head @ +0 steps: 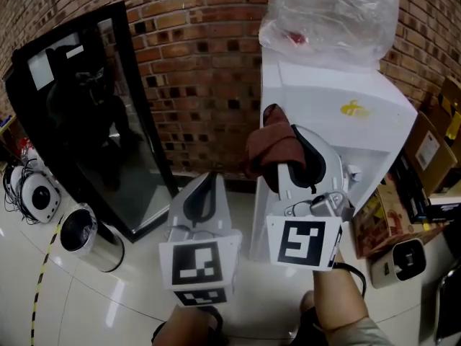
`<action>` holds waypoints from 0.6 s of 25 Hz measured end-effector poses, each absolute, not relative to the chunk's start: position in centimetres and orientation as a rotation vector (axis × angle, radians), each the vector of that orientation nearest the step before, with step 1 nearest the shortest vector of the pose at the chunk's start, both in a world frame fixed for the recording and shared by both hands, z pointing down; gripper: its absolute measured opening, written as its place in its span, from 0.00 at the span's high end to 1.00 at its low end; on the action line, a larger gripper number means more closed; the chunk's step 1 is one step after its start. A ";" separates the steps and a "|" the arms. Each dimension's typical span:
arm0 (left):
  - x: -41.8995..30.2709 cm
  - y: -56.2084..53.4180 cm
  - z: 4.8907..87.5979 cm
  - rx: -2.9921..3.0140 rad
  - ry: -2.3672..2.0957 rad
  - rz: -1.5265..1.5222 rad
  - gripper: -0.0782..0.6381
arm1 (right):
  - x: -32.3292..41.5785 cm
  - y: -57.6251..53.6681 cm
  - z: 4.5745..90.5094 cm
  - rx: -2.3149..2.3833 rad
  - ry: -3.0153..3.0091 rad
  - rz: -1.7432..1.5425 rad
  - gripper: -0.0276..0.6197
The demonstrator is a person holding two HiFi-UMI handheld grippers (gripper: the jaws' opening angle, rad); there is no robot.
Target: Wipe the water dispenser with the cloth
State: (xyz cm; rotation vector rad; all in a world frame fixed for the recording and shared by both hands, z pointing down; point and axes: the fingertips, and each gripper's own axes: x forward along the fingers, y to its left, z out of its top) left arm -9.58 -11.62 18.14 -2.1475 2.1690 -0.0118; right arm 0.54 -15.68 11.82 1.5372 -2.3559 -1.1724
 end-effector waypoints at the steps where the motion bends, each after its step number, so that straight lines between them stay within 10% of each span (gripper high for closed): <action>1: -9.3 -11.8 18.1 -2.152 2.157 -0.011 0.89 | 0.8 -15.8 11.9 1.540 -2.345 -1.164 0.83; 15: -1.0 -13.3 17.8 -2.282 1.982 -0.007 0.89 | 10.6 -17.2 11.6 1.676 -2.276 -1.012 0.83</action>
